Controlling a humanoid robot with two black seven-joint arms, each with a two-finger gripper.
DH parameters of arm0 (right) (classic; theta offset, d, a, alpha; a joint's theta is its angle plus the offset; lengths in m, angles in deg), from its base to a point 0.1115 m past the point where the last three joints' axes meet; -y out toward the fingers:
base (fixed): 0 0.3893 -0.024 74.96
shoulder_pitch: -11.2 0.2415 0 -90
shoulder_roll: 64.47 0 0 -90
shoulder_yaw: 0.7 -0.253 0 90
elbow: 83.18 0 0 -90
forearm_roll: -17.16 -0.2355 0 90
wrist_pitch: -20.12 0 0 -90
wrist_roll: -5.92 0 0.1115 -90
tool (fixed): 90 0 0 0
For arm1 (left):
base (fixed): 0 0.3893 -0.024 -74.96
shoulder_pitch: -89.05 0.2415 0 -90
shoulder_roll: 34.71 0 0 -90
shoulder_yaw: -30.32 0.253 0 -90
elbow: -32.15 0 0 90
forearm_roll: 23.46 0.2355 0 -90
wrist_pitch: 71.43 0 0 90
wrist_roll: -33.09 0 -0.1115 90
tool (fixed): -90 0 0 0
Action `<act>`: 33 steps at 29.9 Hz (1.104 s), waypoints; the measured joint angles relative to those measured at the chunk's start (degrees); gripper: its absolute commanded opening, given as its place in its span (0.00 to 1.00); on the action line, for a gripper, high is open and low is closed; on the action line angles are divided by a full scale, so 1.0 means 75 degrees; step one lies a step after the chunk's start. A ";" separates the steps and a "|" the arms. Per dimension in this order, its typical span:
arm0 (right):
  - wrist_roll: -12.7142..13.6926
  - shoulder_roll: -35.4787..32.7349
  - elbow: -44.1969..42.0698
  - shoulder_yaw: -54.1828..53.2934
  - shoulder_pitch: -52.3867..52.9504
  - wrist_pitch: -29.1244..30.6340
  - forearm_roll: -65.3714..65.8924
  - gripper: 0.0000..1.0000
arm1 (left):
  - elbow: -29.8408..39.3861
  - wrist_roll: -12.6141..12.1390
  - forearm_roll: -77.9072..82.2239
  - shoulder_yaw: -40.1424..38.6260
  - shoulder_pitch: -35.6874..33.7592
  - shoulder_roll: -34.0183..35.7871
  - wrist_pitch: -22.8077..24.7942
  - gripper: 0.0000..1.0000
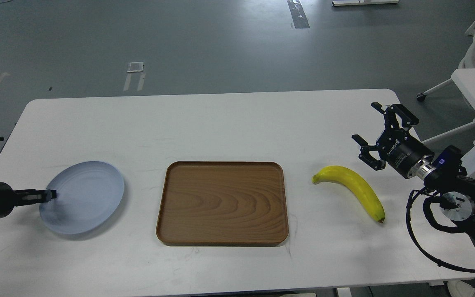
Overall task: Place banana on plate with both arms
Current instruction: 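Grasp the plate rim with the left gripper and lift it, then carry the plate over the wooden tray and lower it onto the tray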
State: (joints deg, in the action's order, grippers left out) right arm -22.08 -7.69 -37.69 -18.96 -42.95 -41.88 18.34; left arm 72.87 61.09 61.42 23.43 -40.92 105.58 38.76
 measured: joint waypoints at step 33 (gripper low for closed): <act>0.0001 -0.0025 -0.0033 -0.0001 0.0015 0.0000 0.0002 1.00 | 0.2525 0.0001 0.1176 0.0152 -0.2789 -0.2005 0.0894 0.00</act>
State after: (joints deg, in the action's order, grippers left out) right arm -22.08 -7.88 -37.93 -18.96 -42.83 -41.88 18.36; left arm 91.81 61.10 70.25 24.56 -61.84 90.54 45.46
